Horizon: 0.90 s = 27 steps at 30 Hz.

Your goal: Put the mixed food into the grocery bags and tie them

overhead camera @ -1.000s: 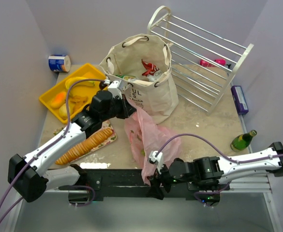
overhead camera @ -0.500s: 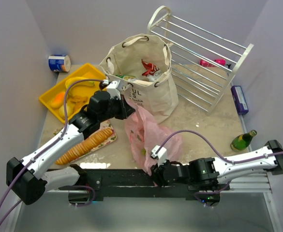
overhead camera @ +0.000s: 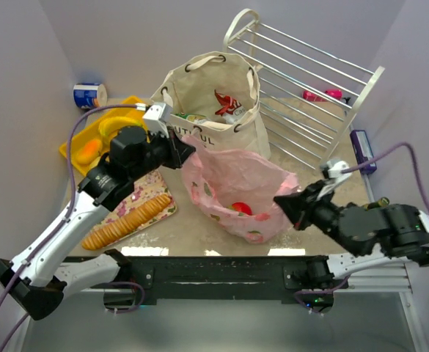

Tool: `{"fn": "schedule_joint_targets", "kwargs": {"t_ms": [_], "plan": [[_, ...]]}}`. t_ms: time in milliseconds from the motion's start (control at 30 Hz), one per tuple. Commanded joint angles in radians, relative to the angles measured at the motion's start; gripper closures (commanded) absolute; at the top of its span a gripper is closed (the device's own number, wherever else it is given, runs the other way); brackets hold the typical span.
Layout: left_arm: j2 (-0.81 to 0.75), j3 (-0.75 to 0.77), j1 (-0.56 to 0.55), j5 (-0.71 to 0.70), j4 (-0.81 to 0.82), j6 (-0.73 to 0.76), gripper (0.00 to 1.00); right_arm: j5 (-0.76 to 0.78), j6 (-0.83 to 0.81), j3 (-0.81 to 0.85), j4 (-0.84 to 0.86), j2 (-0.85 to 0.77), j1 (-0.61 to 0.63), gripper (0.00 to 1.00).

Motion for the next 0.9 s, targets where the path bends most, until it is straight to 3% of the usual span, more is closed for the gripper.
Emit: {"fn": "schedule_joint_targets", "kwargs": {"t_ms": [0, 333, 400, 433, 533, 600, 767, 867], "plan": [[-0.045, 0.106, 0.009, -0.042, -0.041, 0.057, 1.0, 0.22, -0.021, 0.009, -0.119, -0.069, 0.006, 1.0], [-0.028, 0.022, 0.012, -0.062, -0.088, 0.091, 0.99, 0.189, 0.14, -0.159, -0.138, -0.171, 0.007, 1.0], [-0.03, 0.033, 0.013, -0.042, -0.089, 0.109, 0.79, 0.18, 0.14, -0.156, -0.142, -0.151, 0.006, 1.0], [-0.033, 0.037, 0.012, -0.029, -0.081, 0.132, 0.51, 0.181, 0.14, -0.146, -0.147, -0.142, 0.006, 1.0], [-0.059, 0.073, 0.012, 0.0, -0.049, 0.195, 0.09, 0.187, 0.137, -0.12, -0.161, -0.109, 0.006, 1.0], [-0.071, 0.115, 0.012, 0.037, -0.027, 0.259, 0.0, 0.194, 0.134, -0.109, -0.165, -0.097, 0.006, 1.0], [0.017, 0.305, 0.055, 0.007, -0.072, 0.315, 0.0, 0.187, 0.135, -0.104, -0.152, -0.103, 0.006, 1.0], [0.106, 0.362, 0.252, 0.109, -0.102, 0.3, 0.0, 0.183, 0.131, -0.112, -0.13, -0.112, 0.006, 1.0]]}}
